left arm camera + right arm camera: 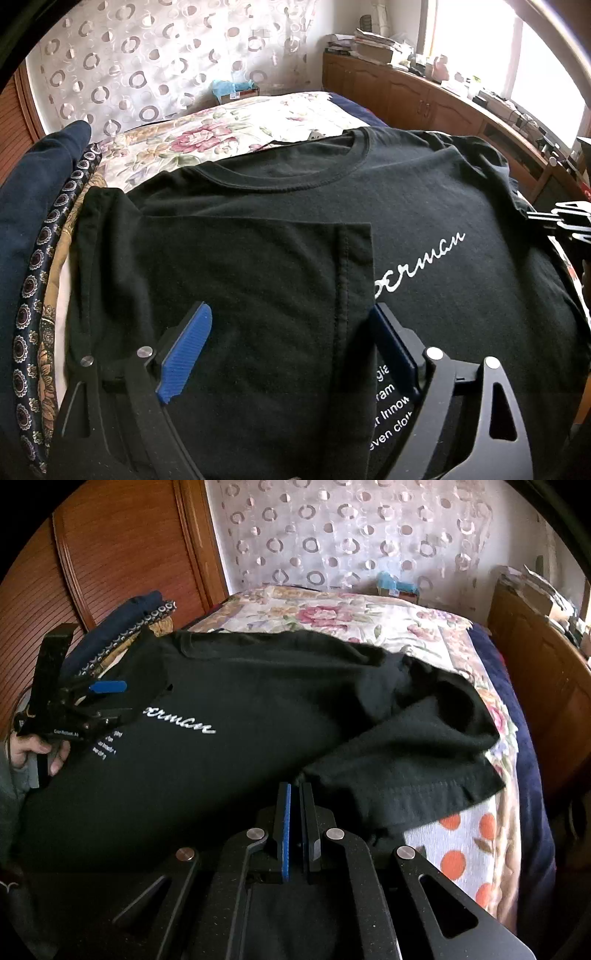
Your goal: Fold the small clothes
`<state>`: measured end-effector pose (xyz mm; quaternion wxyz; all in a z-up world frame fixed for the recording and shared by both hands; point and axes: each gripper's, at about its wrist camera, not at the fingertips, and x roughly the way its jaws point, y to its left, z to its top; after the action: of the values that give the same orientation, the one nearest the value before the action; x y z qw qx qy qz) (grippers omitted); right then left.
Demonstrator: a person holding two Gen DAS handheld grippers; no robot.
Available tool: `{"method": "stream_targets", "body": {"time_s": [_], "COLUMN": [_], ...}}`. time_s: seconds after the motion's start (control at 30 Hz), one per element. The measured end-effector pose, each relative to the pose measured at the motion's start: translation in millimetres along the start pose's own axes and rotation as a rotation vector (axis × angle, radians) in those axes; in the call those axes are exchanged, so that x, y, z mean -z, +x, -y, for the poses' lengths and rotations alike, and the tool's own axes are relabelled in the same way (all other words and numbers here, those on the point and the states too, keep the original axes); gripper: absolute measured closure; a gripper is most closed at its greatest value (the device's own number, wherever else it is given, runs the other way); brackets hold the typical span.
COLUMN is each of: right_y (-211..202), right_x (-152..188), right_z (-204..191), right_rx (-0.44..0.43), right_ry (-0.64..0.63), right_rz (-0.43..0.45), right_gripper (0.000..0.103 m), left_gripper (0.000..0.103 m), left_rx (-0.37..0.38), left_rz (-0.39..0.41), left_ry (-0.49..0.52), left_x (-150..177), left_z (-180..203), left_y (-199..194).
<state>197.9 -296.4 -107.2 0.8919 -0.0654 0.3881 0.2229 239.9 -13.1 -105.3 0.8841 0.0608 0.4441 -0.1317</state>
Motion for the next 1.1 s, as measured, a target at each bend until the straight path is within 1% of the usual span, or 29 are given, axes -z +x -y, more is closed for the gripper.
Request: {"method": "stream_targets", "body": {"time_s": [0.13, 0.23, 0.27, 0.3, 0.33, 0.37, 0.4, 0.5, 0.6, 0.67, 0.73, 0.83, 0.87, 0.93, 0.97, 1.03, 1.07, 1.1], "right_y": [-10.2, -42.1, -48.8, -57.0, -64.9, -70.5, -74.6, -63.3, -31.3, -9.6, 5.2, 17.6, 20.0, 22.3, 24.3, 25.6, 26.3, 27.1], "right_x": [-5.6, -11.4, -13.7, -12.7, -14.6, -15.8, -17.1, -14.1, -10.2, -6.2, -3.7, -4.4, -12.7, -16.7, -17.3, -18.4, -16.3, -17.8], "right_z": [-0.1, -3.6, -4.6, -3.2, -1.3, 0.9, 6.1, 26.1, 60.2, 79.2, 89.4, 102.2, 104.5, 107.4, 109.1, 103.9, 104.8, 100.5], "right_rx": [0.042, 0.037, 0.054, 0.072, 0.088, 0.099, 0.117, 0.201, 0.258, 0.244, 0.252, 0.246, 0.242, 0.240, 0.239, 0.282, 0.293, 0.303], "right_ry": [0.021, 0.041, 0.042, 0.042, 0.039, 0.038, 0.041, 0.064, 0.133, 0.188, 0.212, 0.232, 0.233, 0.221, 0.209, 0.157, 0.137, 0.116], "right_rz": [0.010, 0.081, 0.101, 0.120, 0.143, 0.165, 0.181, 0.149, 0.066, 0.022, -0.010, -0.031, -0.021, -0.018, -0.016, -0.022, -0.032, -0.034], "right_gripper": [0.098, 0.095, 0.090, 0.079, 0.073, 0.060, 0.053, 0.052, 0.052, 0.052, 0.052, 0.052, 0.052, 0.057, 0.068, 0.091, 0.100, 0.101], "left_gripper": [0.016, 0.016, 0.016, 0.016, 0.016, 0.016, 0.016, 0.016, 0.016, 0.016, 0.016, 0.016, 0.016, 0.016, 0.016, 0.016, 0.016, 0.016], "left_rx": [0.000, 0.000, 0.000, 0.000, 0.000, 0.000, -0.001, -0.003, -0.009, -0.020, -0.033, -0.020, -0.017, -0.013, -0.017, -0.029, -0.033, -0.035], "left_rz": [0.000, 0.000, 0.000, 0.000, 0.000, 0.000, 0.000, 0.001, 0.003, 0.006, 0.011, 0.021, 0.031, 0.046, 0.056, 0.066, 0.067, 0.072], "left_ry": [0.000, 0.000, 0.000, 0.000, 0.000, 0.000, 0.000, 0.002, 0.005, 0.016, 0.022, 0.018, 0.014, 0.006, 0.002, -0.002, -0.007, -0.011], "left_x": [0.0, -0.1, -0.1, -0.1, -0.2, -0.2, 0.0, 0.2, 0.8, 1.9, 3.5, 5.9, 6.4, 6.2, 6.5, 6.2, 6.1, 6.0], "left_z": [0.1, 0.1, 0.1, 0.2, 0.5, 0.8, 0.3, 0.5, 2.6, 4.4, 5.6, 4.7, 4.3, 1.5, 0.0, -3.1, -5.3, -6.8], "left_y": [0.0, -0.1, -0.1, -0.1, 0.0, 0.0, -0.2, -0.2, 0.1, -1.7, -3.5, -8.1, -10.8, -14.9, -16.8, -19.7, -21.5, -23.7]}}
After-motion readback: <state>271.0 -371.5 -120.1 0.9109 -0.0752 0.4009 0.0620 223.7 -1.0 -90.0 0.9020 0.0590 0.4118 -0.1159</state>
